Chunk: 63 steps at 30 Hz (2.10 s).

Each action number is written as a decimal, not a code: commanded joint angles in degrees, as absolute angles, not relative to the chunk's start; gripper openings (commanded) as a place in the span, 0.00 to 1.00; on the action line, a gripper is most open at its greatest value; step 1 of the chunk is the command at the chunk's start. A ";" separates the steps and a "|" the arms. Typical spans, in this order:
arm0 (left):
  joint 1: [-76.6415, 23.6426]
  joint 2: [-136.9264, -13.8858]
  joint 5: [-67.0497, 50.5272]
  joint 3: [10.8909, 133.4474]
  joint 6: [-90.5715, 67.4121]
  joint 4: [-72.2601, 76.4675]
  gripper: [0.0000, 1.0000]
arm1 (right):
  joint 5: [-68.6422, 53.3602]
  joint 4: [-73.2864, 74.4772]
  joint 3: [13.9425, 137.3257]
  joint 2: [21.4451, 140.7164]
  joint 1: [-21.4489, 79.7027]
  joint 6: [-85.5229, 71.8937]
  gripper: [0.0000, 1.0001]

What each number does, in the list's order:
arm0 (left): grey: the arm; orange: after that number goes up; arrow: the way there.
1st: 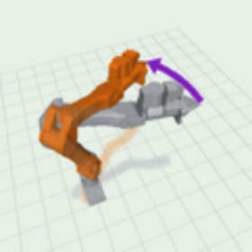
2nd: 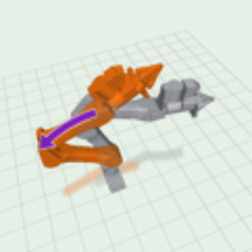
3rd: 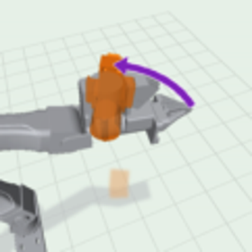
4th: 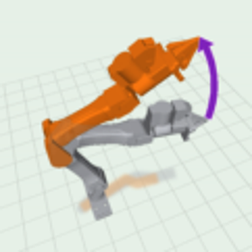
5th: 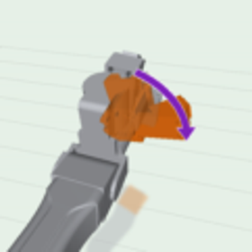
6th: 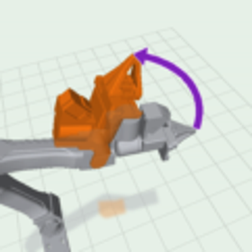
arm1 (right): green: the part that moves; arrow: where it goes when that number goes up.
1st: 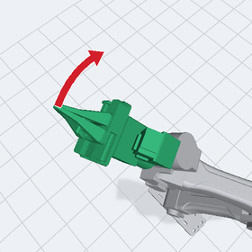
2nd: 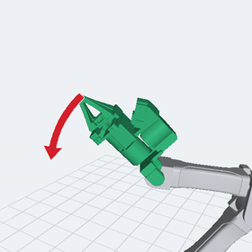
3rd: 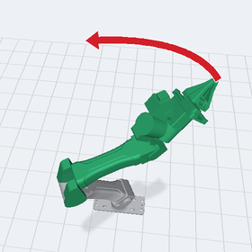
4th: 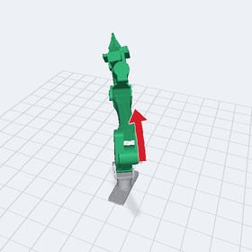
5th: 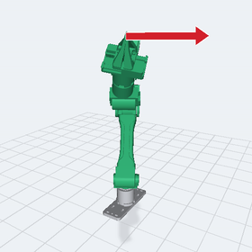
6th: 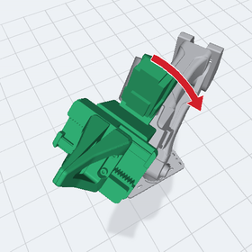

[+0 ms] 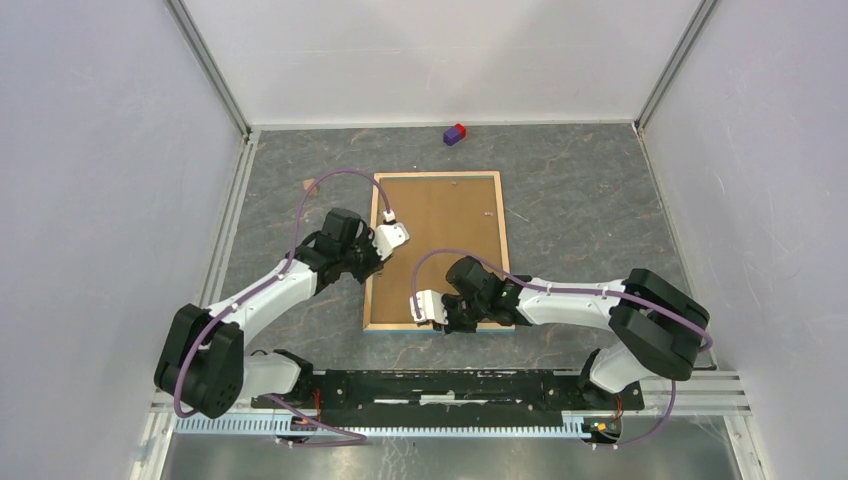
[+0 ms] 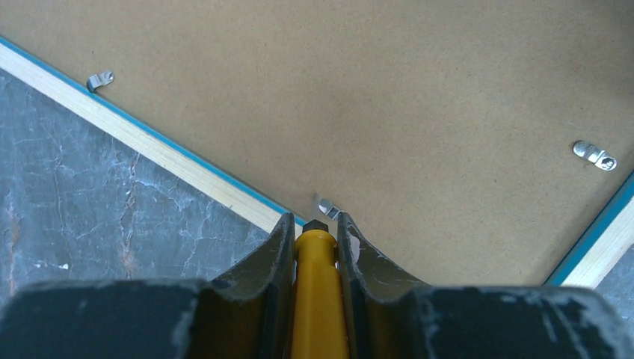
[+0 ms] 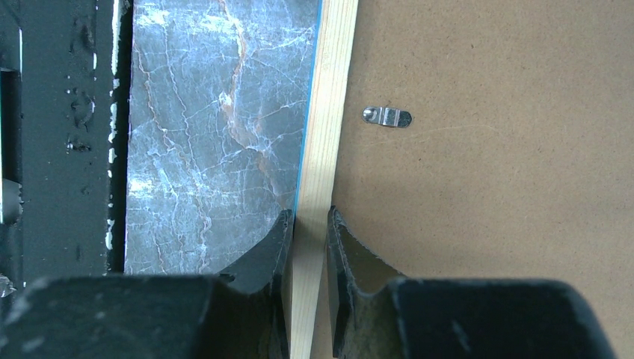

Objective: Take the photo out of the frame

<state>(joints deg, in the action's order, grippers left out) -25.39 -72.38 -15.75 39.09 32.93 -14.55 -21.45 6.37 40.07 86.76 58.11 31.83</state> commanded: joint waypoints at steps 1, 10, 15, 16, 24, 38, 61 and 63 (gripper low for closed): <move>-25.75 -72.17 -18.78 39.40 34.43 -12.26 0.02 | -23.52 9.08 39.91 90.07 58.51 32.98 0.00; -25.49 -71.79 -7.22 45.80 17.12 -15.94 0.02 | -23.38 9.21 40.08 90.33 58.53 32.50 0.00; -25.40 -68.79 -4.53 47.18 9.26 -17.95 0.02 | -23.01 9.15 40.01 90.07 58.53 32.50 0.00; -25.40 -68.69 -4.59 47.83 7.59 -19.32 0.02 | -22.93 9.14 39.99 89.94 58.52 32.48 0.00; -25.54 -68.82 -5.51 46.99 -4.91 -22.34 0.02 | -23.01 9.06 40.17 90.38 58.49 32.45 0.00; -25.93 -72.19 -2.13 44.47 -5.56 -18.80 0.02 | -22.83 9.21 39.81 90.04 58.47 32.56 0.00; -26.77 -76.43 -4.32 44.31 -4.98 -17.28 0.02 | -23.59 9.71 39.73 90.29 58.36 33.11 0.00; -27.02 -76.44 -6.31 44.35 -4.60 -17.69 0.02 | -23.60 9.69 39.73 90.22 58.36 33.14 0.00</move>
<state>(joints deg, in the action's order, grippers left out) -26.35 -75.99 -2.55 44.38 -3.16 -19.09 -21.78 7.09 40.60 87.09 58.00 32.05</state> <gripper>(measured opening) 0.277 0.221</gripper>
